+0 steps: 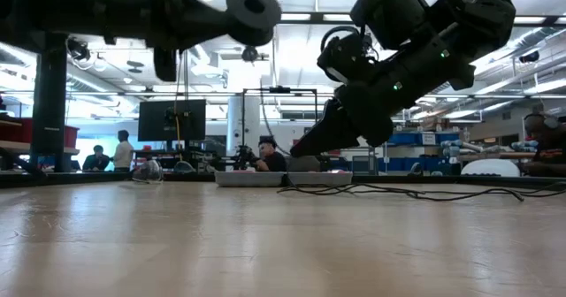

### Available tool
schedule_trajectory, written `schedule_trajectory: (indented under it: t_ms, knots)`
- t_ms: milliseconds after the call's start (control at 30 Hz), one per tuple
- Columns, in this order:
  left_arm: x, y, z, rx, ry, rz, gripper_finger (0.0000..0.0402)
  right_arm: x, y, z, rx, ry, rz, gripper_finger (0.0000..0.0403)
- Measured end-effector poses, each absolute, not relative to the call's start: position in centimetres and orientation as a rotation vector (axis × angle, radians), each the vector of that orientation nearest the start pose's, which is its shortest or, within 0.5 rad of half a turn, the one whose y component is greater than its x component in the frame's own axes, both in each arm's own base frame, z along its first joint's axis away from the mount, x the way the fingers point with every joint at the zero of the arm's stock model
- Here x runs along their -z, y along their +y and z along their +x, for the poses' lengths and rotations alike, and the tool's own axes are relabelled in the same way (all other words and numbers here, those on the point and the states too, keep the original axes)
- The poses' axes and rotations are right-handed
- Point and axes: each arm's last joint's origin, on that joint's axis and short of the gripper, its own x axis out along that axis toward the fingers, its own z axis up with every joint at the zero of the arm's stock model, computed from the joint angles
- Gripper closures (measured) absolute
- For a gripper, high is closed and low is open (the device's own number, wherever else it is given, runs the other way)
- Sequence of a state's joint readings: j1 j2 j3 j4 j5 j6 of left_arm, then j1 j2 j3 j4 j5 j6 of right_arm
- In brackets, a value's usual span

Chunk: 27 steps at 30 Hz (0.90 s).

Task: Coil cords
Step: Coil the black wire onto the black spool

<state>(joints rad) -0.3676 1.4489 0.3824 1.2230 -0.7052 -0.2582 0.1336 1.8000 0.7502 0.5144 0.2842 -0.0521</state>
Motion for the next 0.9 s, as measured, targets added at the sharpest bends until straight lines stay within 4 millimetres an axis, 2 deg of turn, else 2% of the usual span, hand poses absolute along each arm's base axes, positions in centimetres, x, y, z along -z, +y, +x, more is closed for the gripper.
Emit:
schedule_trajectory:
  t_ms: [300,367,500,633,800,900]
  knots:
    - [-20.1,-7.4,24.2,-0.288,-0.192,-0.326,0.0401,-12.7,2.6,33.4,0.168,0.56,-0.18,0.0297]
    - [-20.0,-7.4,24.2,-0.288,-0.191,-0.326,0.0401,-12.5,2.5,33.3,0.172,0.58,-0.17,0.032]
    - [-20.0,-7.4,24.2,-0.289,-0.191,-0.326,0.0401,-12.1,2.4,32.9,0.226,0.629,-0.128,0.039]
    - [-19.7,-7.4,24.3,-0.293,-0.163,-0.31,0.0402,-12.0,2.3,32.8,0.302,0.631,-0.052,0.0398]
    - [-18.8,-7.5,24.4,-0.285,-0.074,-0.296,0.0401,-13.4,2.0,32.4,0.348,0.6,0.07,0.0401]
    - [-18.2,-7.5,24.4,-0.289,-0.017,-0.303,0.0401,-14.6,1.6,31.5,0.382,0.637,0.119,0.0401]
